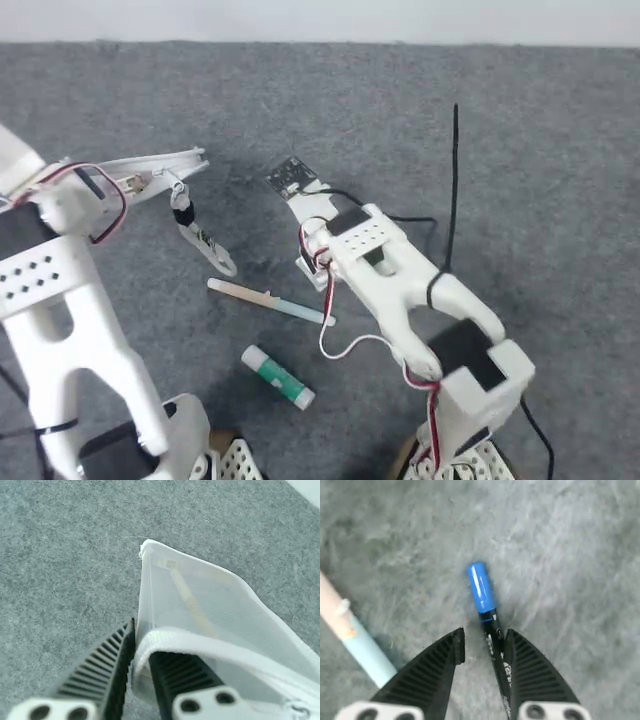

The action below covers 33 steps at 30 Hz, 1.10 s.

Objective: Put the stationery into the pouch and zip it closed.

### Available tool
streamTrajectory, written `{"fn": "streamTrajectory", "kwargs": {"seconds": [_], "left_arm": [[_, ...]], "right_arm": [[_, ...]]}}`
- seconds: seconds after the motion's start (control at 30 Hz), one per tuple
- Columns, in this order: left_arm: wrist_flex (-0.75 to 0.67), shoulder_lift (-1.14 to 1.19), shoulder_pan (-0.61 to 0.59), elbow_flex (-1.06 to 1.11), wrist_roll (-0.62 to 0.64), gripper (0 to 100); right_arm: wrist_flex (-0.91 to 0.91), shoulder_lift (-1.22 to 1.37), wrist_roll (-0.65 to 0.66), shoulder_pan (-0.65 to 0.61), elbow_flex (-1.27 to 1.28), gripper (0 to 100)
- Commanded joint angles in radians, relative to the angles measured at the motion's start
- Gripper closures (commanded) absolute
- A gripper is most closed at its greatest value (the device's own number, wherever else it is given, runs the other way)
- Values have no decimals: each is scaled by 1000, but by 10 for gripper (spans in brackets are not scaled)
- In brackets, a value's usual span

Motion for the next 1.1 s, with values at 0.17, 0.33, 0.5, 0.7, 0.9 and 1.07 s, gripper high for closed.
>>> {"fn": "streamTrajectory", "kwargs": {"seconds": [0.17, 0.33, 0.5, 0.7, 0.9, 1.07], "left_arm": [[-28, -48, -6, -33, 9, 990], [-28, -48, -6, -33, 9, 990], [-26, -48, -6, -33, 9, 990], [-26, -52, 20, -35, 9, 990], [15, -54, 107, -82, 11, 990], [118, -48, 239, -165, 11, 990]], "right_arm": [[-15, 51, 18, -7, -106, 961], [-15, 77, 20, -7, -106, 968], [51, -4, 9, 13, -107, 994], [125, -214, -149, 45, -63, 993], [124, -409, -262, 61, 29, 993], [124, -559, -334, 62, 92, 993]]}}
